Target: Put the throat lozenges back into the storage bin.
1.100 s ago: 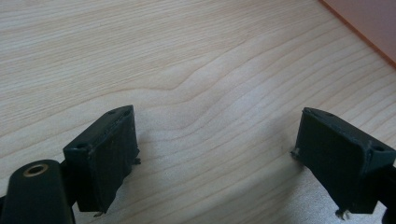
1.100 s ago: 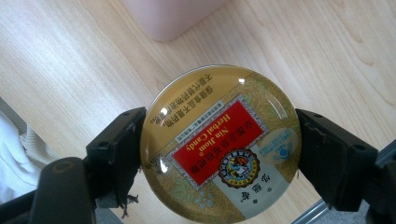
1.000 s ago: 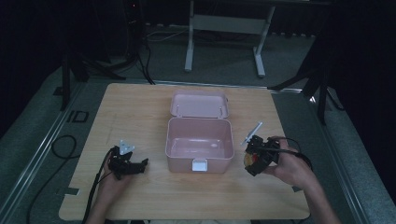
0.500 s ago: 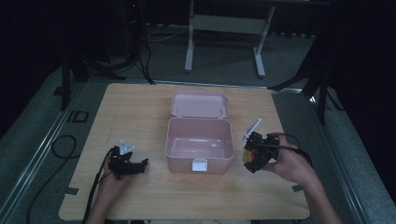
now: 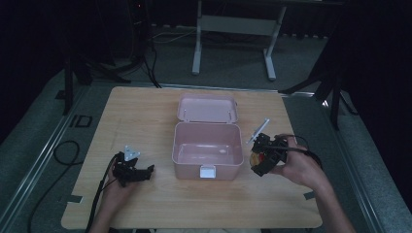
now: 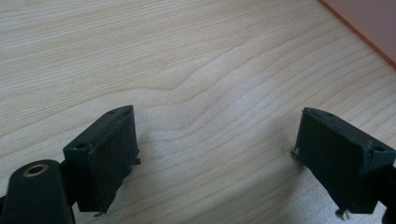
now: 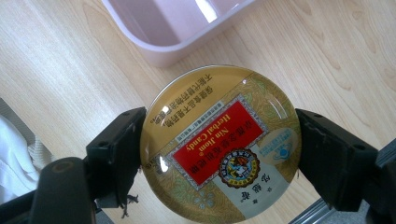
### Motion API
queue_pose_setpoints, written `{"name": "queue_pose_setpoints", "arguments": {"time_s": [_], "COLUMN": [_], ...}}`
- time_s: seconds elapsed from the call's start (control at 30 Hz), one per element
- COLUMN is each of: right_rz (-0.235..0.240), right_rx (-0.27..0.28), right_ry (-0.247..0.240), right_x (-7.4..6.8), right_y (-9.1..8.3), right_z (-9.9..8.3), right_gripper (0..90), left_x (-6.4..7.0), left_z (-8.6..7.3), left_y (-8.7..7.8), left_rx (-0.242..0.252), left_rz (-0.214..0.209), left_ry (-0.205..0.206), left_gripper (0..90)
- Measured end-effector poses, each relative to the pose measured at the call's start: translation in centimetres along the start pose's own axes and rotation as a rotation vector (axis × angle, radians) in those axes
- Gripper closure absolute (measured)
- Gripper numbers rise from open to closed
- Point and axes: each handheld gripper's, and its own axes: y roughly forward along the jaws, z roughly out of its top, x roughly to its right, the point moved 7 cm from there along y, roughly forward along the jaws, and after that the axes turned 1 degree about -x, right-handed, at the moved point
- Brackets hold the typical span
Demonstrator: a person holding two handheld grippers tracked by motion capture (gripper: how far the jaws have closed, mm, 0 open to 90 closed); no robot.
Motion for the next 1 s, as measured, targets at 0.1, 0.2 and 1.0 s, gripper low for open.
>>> {"name": "queue_pose_setpoints", "arguments": {"time_s": [0.1,0.2,1.0], "right_rz": [-0.002,-0.002,-0.011], "right_rx": [0.004,0.011,0.043], "right_ry": [-0.002,-0.007,-0.035], "right_x": [0.0,0.0,0.1], "right_y": [-0.2,-0.4,-1.4], "right_z": [0.3,0.8,3.2], "right_gripper": [20.4,20.5,20.5], "left_x": [0.0,0.0,0.0], "left_z": [0.0,0.0,0.0], "left_y": [0.0,0.0,0.0], "left_rx": [0.0,0.0,0.0], "left_rz": [0.0,0.0,0.0], "left_ry": [0.0,0.0,0.0], "left_gripper": [13.3,13.3,13.3]}}
